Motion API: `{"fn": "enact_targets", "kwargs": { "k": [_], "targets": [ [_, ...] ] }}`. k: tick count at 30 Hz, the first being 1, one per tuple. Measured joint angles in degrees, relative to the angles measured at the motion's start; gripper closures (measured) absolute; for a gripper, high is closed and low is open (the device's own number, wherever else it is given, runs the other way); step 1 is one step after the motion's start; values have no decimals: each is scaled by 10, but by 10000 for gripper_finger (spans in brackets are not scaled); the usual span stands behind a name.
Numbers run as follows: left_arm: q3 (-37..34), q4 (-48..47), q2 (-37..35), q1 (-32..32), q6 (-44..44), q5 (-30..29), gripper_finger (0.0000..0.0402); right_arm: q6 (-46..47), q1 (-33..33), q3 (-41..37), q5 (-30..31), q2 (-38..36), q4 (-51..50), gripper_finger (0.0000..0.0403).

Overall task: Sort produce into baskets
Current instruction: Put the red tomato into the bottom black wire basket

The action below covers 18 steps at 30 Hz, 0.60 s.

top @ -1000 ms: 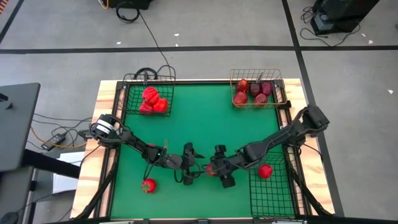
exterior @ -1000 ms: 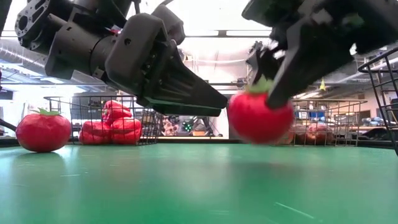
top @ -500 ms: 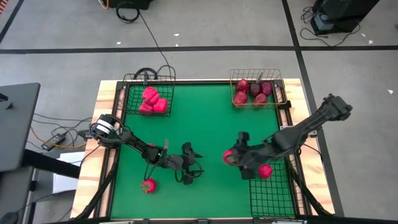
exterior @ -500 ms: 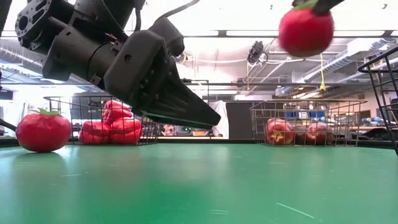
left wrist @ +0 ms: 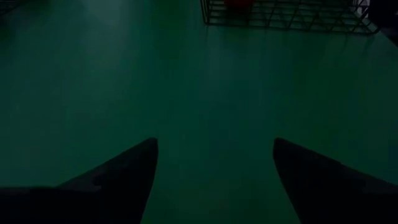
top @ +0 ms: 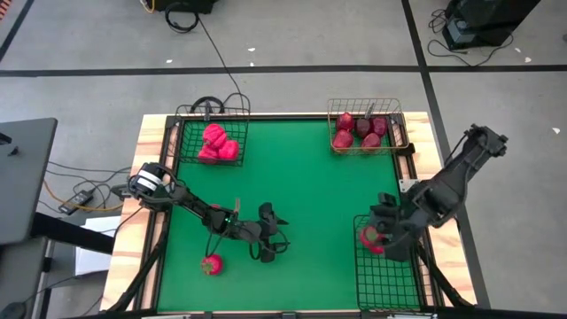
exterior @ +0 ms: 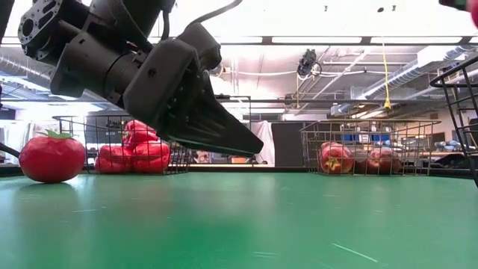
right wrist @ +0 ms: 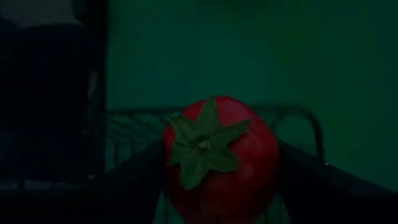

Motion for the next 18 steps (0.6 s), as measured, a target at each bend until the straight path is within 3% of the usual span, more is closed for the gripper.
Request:
{"fn": "enact_targets", "kwargs": {
  "k": [4,12,18],
  "targets": [
    [0,-10,0,0,0,0,78,99,47,0,4,15,-51,123],
    [0,-15,0,0,-43,0,78,238,111,0,-55,87,-148,117],
    [0,-16,0,0,-43,0,78,281,122,0,-81,140,-220,100]
  ]
}}
